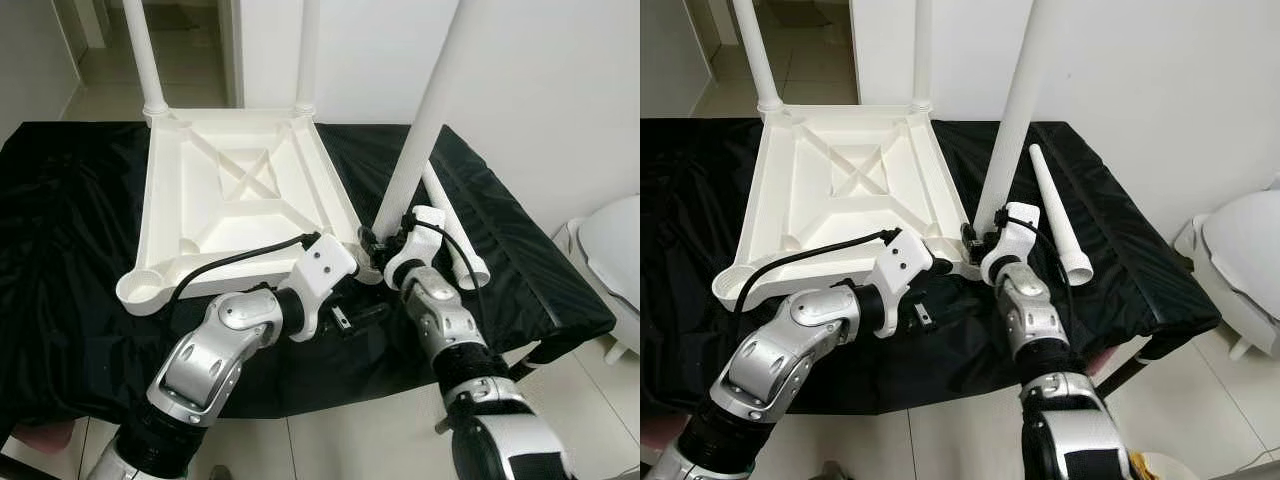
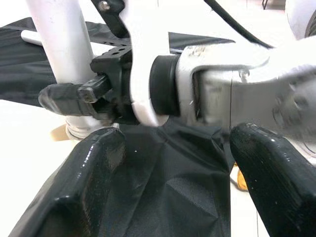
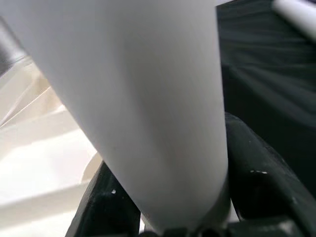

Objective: Building children table

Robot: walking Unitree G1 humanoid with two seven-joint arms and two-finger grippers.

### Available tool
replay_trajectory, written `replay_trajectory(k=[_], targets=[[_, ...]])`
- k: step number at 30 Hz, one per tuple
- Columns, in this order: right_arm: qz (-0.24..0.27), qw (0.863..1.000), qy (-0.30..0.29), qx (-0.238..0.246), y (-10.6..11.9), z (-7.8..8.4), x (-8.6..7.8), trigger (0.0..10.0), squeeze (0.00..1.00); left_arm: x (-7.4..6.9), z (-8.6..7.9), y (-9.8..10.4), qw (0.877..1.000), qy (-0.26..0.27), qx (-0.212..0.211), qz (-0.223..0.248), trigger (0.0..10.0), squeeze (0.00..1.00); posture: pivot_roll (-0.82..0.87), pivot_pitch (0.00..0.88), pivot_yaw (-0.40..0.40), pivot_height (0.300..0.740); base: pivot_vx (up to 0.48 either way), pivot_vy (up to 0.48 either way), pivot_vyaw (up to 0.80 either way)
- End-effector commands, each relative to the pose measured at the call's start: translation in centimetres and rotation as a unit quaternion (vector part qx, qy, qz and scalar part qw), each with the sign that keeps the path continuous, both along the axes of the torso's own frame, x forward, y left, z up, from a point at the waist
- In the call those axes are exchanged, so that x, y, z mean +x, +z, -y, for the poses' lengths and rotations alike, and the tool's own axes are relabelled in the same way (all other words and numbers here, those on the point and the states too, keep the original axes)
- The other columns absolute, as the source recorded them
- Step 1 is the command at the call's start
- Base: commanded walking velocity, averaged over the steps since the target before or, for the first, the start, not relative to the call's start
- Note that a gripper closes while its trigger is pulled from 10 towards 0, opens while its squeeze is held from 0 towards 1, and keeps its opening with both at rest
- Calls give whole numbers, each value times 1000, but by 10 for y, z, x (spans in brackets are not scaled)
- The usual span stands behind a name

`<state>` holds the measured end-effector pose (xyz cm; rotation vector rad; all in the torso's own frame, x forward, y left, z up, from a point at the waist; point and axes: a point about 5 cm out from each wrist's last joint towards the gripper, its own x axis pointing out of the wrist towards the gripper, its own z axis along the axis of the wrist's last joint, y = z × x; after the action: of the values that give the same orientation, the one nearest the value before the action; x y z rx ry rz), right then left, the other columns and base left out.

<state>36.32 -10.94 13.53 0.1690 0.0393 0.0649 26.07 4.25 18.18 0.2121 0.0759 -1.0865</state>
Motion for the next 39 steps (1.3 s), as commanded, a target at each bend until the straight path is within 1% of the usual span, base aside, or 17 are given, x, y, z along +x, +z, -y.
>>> replay_trajectory(k=[1, 4, 7, 11, 12, 13, 14, 19, 20, 23, 25, 27, 31, 36, 37, 38, 39], targets=[[-18, 995, -82, 51, -3, 7, -4, 0, 0, 1, 0, 0, 1000, 19, -3, -1, 10000, 0, 3, 32, -70, 740, 0, 0, 0], [-20, 995, -83, 54, -2, 3, -5, 0, 0, 1, 0, 0, 1000, 19, -3, -1, 10000, 0, 3, 32, -70, 740, 0, 0, 0], [-14, 997, -60, 43, 1, -9, -10, 0, 0, 2, 0, 1, 1000, 25, -9, -2, 10000, 0, 0, 43, -72, 740, 0, 0, 0], [-13, 997, -59, 39, 1, -8, -10, 0, 0, 2, -1, 1, 1000, 26, -9, -2, 10000, 0, 0, 44, -72, 740, 0, 0, 0], [-14, 997, -60, 36, 1, -5, -10, 2235, 0, 2, -1, 1, 1000, 26, -9, -2, 10000, 0, -1, 45, -72, 740, 0, 0, 0], [-14, 997, -60, 36, 1, -5, -10, 2235, 0, 2, -1, 1, 1000, 26, -9, -2, 10000, 0, -1, 45, -72, 740, 0, 0, 0], [-12, 998, -60, 27, 2, -3, -10, 10000, 0, 2, -1, 1, 1000, 27, -10, -3, 10000, 0, -1, 46, -72, 740, 0, 0, 0], [-7, 998, -57, 24, 3, -1, -10, 10000, 0, 2, -1, 1, 1000, 28, -10, -3, 10000, 0, -5, 47, -70, 740, 0, 0, 0], [3, 999, -38, 25, 4, 0, -11, 10000, 1000, 3, -1, 2, 1000, 28, -11, -3, 10000, 0, -6, 47, -70, 740, 0, 0, 0], [14, 1000, -18, 21, 6, 1, -11, 10000, 1000, 3, -1, 2, 1000, 28, -10, -2, 10000, 0, -7, 46, -72, 740, 0, 0, 0], [23, 1000, 10, 18, 7, 10, -13, 10000, 1000, 4, -2, 2, 999, 30, -11, -2, 10000, 0, -5, 44, -73, 740, 0, 0, 0], [23, 1000, 10, 18, 7, 10, -13, 10000, 1000, 4, -2, 2, 999, 30, -11, -2, 10000, 0, -5, 44, -73, 740, 0, 0, 0], [26, 999, 35, -8, 6, 25, -11, 10000, 1000, 5, -3, 3, 999, 33, -11, 0, 10000, 0, -2, 40, -73, 740, 0, 0, 0], [29, 999, 40, -19, 6, 28, -10, 10000, 1000, 6, -3, 3, 999, 34, -11, 0, 10000, 0, -2, 40, -73, 740, 0, 0, 0], [33, 998, 57, -23, 7, 31, -8, 10000, 0, 6, -3, 3, 999, 34, -11, 1, 10000, 0, -3, 38, -71, 740, 0, 0, 0], [33, 998, 57, -23, 7, 31, -8, 10000, 0, 6, -3, 3, 999, 34, -11, 1, 10000, 0, -3, 38, -71, 740, 0, 0, 0], [39, 994, 99, -33, 7, 33, -4, 10000, 0, 6, -3, 4, 999, 33, -11, 2, 10000, 0, -2, 36, -67, 740, 0, 0, 0]])
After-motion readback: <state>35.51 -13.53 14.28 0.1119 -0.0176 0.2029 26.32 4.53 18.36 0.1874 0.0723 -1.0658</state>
